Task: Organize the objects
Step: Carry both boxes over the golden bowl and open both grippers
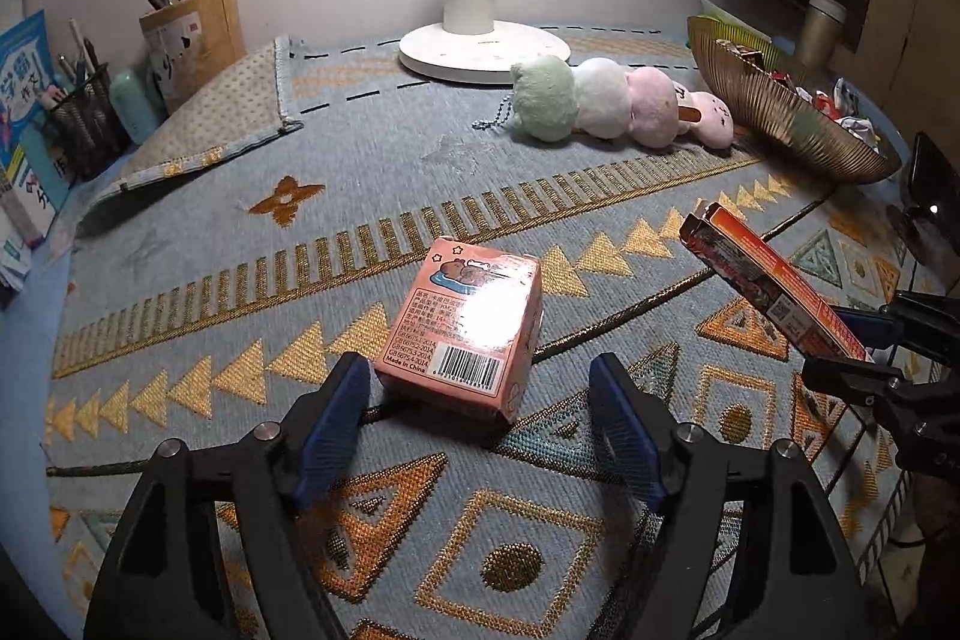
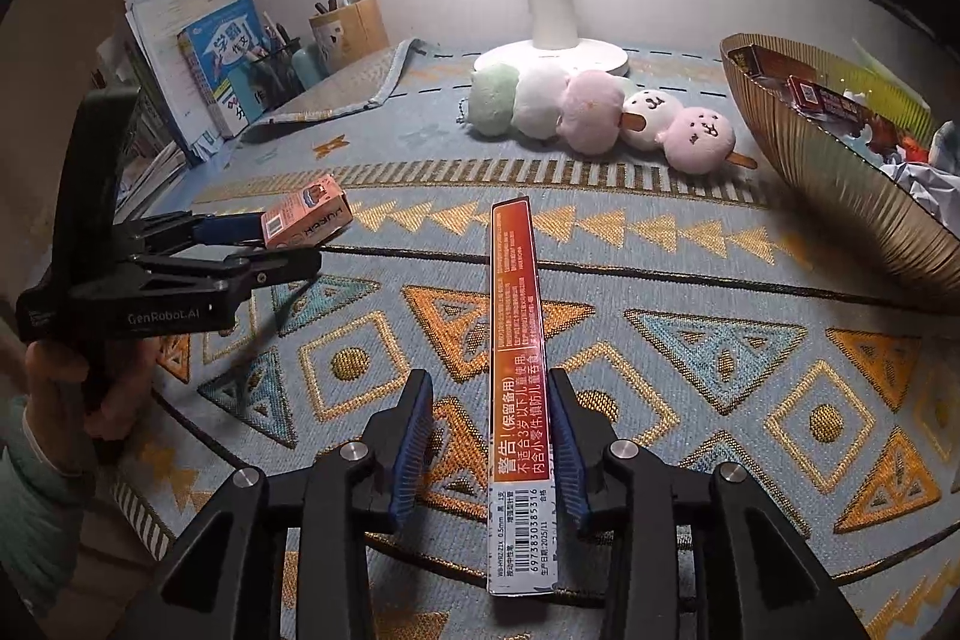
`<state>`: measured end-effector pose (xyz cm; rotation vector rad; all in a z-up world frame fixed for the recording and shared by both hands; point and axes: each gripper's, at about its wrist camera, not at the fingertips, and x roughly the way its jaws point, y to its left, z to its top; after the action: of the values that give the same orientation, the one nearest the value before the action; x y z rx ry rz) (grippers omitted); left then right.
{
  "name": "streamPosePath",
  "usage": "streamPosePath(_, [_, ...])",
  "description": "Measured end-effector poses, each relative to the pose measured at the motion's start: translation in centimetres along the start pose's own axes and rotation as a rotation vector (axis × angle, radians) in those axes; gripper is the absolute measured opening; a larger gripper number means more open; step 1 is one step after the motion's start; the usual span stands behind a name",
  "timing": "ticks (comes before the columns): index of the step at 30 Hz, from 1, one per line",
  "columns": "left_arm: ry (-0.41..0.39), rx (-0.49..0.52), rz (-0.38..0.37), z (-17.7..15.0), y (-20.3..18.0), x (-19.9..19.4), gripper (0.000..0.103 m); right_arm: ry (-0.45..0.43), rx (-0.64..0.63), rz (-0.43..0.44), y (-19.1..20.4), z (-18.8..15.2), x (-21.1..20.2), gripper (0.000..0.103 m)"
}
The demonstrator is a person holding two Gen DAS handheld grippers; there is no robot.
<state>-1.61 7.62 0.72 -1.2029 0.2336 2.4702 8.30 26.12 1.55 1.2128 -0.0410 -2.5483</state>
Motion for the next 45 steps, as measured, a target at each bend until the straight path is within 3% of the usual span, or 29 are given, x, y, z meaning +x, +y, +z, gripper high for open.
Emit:
streamPosePath(2, [-0.012,0.002,0.015,0.1,-0.2,-0.1,0.074,-0.009,-0.012,-0.026,0.2,0.1,0.2,0.037])
streamPosePath(3, [-0.019,0.005,0.025,0.1,-0.3,-0.1,0.067,-0.008,-0.018,-0.042,0.3,0.2,0.3,0.037])
streamPosePath(4, [-0.022,0.012,0.034,0.2,-0.4,-0.2,0.052,-0.009,-0.026,-0.053,0.5,0.2,0.4,0.031])
streamPosePath(6, [-0.016,0.016,0.041,0.2,-0.7,-0.1,0.039,-0.001,-0.048,-0.049,1.0,0.1,0.5,0.018])
streamPosePath(13, [-0.077,0.040,-0.033,0.1,-3.0,-1.9,0.037,-0.003,-0.097,0.089,3.0,-1.9,-1.4,0.017])
streamPosePath(18, [-0.150,0.065,-0.094,2.3,-5.5,-3.9,0.037,-0.078,-0.050,0.127,1.6,-1.6,-5.6,0.017])
streamPosePath(22, [-0.221,0.057,-0.164,5.7,-7.5,-5.6,0.037,-0.205,0.004,0.047,-1.4,0.3,-10.3,0.017])
streamPosePath(29, [-0.321,0.123,-0.265,13.9,-13.9,-5.6,0.037,-0.438,0.132,-0.285,-7.7,5.3,-17.0,0.017])
streamPosePath(36, [-0.353,0.129,-0.358,18.5,-18.5,-1.5,0.037,-0.461,0.288,-0.310,-14.5,9.8,-16.4,0.017])
streamPosePath(38, [-0.353,0.135,-0.375,19.0,-19.4,-0.3,0.038,-0.469,0.330,-0.274,-15.7,10.1,-15.9,0.017])
streamPosePath(39, [-0.349,0.130,-0.386,19.2,-19.8,0.4,0.044,-0.472,0.350,-0.266,-16.3,10.3,-15.4,0.017])
streamPosePath(41, [-0.331,0.113,-0.384,19.3,-20.1,2.0,0.077,-0.467,0.365,-0.271,-17.2,10.5,-14.1,0.021])
streamPosePath(42, [-0.320,0.103,-0.370,19.2,-20.0,2.7,0.088,-0.446,0.374,-0.288,-17.7,10.6,-13.2,0.035])
streamPosePath(43, [-0.315,0.092,-0.365,18.8,-19.6,3.1,0.088,-0.414,0.388,-0.311,-18.3,10.5,-12.3,0.044])
streamPosePath(45, [-0.293,0.098,-0.362,17.9,-18.5,3.3,0.088,-0.368,0.423,-0.318,-19.5,9.5,-11.3,0.046])
